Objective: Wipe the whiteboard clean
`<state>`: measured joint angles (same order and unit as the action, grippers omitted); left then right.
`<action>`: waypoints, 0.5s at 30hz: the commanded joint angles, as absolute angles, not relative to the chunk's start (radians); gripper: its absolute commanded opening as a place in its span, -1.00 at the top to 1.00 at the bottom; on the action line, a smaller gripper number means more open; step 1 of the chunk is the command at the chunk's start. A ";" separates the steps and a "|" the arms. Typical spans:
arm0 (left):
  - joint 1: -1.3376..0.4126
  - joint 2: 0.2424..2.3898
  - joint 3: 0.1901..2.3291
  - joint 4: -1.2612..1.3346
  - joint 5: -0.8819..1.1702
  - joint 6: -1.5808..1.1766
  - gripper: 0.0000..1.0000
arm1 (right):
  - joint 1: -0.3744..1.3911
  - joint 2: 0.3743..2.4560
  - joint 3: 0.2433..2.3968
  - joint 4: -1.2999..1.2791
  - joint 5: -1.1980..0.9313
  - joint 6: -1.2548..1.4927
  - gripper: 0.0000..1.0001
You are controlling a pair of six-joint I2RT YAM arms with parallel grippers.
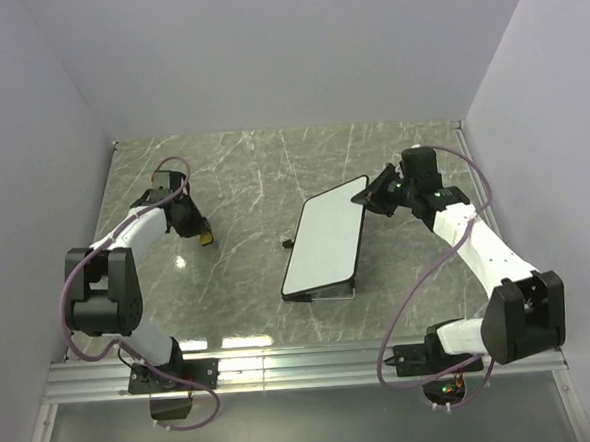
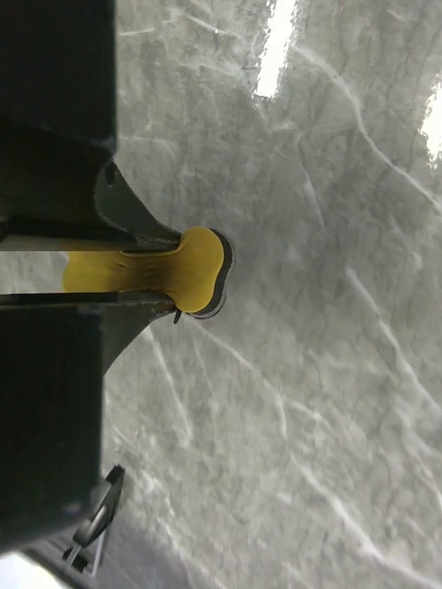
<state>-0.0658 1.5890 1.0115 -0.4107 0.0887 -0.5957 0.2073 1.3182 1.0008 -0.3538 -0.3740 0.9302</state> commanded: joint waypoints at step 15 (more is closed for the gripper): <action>-0.003 1.727 1.028 -0.393 0.110 -0.525 -0.80 | 0.354 1.242 1.035 -0.433 -0.250 0.816 1.00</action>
